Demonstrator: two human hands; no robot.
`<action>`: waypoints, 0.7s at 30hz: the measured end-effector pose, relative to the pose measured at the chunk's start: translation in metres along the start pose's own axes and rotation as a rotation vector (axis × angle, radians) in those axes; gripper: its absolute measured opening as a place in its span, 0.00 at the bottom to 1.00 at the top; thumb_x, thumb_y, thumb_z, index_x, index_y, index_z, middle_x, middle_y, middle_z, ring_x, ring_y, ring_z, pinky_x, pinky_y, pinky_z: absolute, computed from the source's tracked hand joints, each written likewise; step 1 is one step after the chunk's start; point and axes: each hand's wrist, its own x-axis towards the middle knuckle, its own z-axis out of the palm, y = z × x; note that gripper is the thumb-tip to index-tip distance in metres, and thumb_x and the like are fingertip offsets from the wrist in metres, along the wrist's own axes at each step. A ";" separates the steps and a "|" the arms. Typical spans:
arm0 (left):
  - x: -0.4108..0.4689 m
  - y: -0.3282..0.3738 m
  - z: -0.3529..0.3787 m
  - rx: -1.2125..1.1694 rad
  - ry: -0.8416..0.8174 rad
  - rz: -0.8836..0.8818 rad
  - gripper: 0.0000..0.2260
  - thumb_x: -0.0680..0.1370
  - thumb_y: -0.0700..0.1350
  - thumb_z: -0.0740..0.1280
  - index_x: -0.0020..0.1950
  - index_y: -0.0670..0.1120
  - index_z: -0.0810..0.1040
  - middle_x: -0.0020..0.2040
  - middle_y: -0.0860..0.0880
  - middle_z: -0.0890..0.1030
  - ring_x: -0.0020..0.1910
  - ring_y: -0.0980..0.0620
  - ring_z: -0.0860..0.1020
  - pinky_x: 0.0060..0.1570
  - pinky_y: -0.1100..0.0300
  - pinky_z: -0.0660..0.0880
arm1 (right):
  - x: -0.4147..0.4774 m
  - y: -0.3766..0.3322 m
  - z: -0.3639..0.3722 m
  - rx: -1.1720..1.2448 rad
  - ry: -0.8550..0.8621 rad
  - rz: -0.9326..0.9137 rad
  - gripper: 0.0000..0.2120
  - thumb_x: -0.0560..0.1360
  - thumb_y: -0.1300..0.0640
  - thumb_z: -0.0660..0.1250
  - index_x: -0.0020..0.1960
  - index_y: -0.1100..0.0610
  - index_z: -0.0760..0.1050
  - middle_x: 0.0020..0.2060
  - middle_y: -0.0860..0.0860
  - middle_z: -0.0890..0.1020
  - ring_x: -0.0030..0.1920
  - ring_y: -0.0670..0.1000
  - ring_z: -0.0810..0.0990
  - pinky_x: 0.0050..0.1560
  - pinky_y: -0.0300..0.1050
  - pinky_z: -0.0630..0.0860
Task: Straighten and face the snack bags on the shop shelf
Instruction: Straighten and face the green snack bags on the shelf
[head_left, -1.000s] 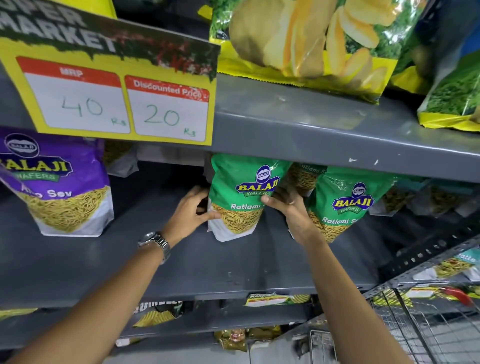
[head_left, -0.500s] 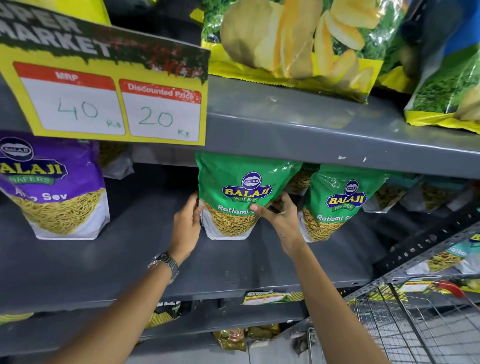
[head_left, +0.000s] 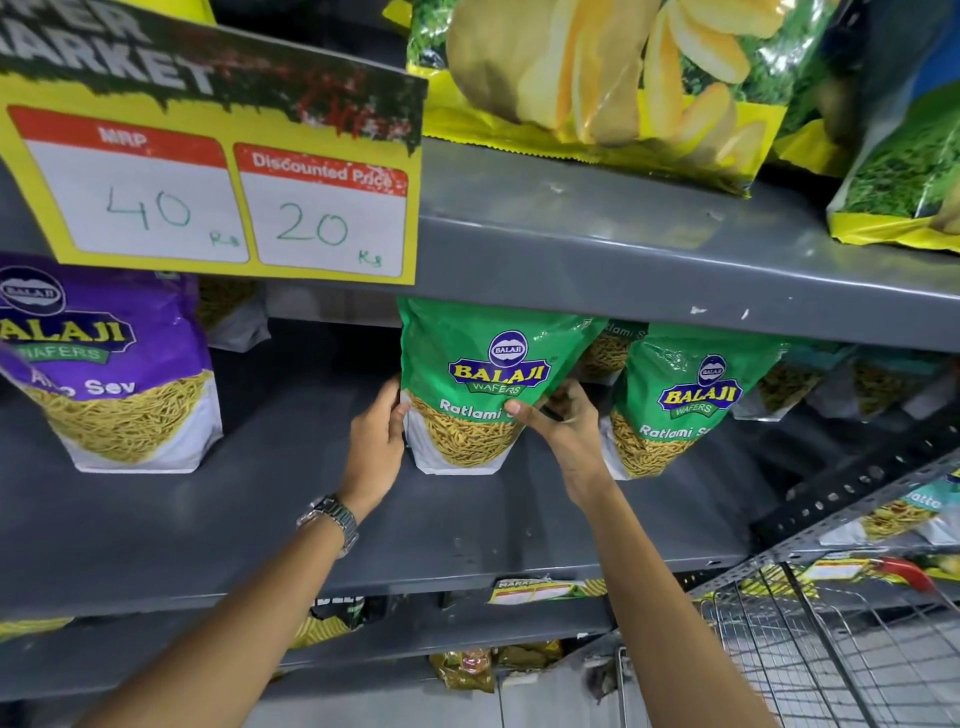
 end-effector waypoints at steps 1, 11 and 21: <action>0.000 0.000 0.001 -0.010 -0.006 -0.013 0.14 0.80 0.35 0.56 0.64 0.39 0.71 0.49 0.46 0.81 0.46 0.47 0.79 0.38 0.74 0.68 | -0.001 0.000 0.001 0.005 0.004 -0.002 0.22 0.63 0.62 0.78 0.54 0.54 0.73 0.55 0.61 0.82 0.58 0.60 0.80 0.58 0.55 0.78; -0.092 0.049 0.050 -0.356 0.195 -0.137 0.17 0.74 0.32 0.59 0.57 0.50 0.70 0.55 0.52 0.75 0.54 0.67 0.74 0.54 0.74 0.69 | -0.037 -0.012 -0.082 0.366 0.818 -0.253 0.16 0.69 0.62 0.73 0.53 0.51 0.72 0.46 0.48 0.78 0.45 0.43 0.77 0.47 0.38 0.74; -0.020 0.116 0.150 -0.189 -0.543 -0.166 0.41 0.71 0.50 0.72 0.75 0.44 0.51 0.76 0.46 0.58 0.73 0.51 0.58 0.67 0.61 0.55 | 0.009 -0.008 -0.199 0.139 0.152 0.123 0.48 0.52 0.48 0.82 0.69 0.50 0.67 0.64 0.52 0.78 0.65 0.55 0.75 0.68 0.57 0.67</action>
